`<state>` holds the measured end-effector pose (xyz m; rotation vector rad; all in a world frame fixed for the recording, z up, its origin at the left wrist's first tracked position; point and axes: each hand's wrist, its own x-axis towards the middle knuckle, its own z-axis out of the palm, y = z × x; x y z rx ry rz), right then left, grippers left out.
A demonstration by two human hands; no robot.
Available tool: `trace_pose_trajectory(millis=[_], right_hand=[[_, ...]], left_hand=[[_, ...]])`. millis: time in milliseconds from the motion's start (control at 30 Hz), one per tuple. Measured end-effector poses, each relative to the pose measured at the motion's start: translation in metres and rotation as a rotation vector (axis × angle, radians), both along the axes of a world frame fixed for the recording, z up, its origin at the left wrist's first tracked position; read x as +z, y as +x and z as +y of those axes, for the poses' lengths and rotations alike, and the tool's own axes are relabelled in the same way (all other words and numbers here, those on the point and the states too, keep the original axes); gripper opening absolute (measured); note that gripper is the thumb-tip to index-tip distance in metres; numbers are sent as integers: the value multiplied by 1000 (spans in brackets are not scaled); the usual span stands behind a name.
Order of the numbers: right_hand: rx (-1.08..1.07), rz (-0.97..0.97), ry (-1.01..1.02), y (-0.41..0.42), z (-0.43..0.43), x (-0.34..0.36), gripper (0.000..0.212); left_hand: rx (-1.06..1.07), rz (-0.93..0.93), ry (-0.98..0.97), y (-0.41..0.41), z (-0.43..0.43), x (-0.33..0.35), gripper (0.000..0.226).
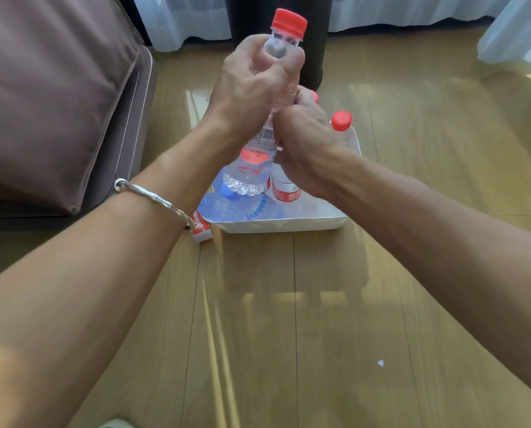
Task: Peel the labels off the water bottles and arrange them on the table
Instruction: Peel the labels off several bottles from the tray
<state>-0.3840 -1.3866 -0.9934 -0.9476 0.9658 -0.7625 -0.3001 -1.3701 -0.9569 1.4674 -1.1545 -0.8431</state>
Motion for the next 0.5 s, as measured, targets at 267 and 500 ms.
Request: trace_pose_trajectory(millis=[267, 500], right_hand=[[161, -84, -78, -12, -4, 11, 53], [151, -50, -108, -11, -6, 10, 28]], left_hand=[[74, 133, 58, 4, -4, 6, 19], [106, 257, 65, 4, -3, 1, 17]])
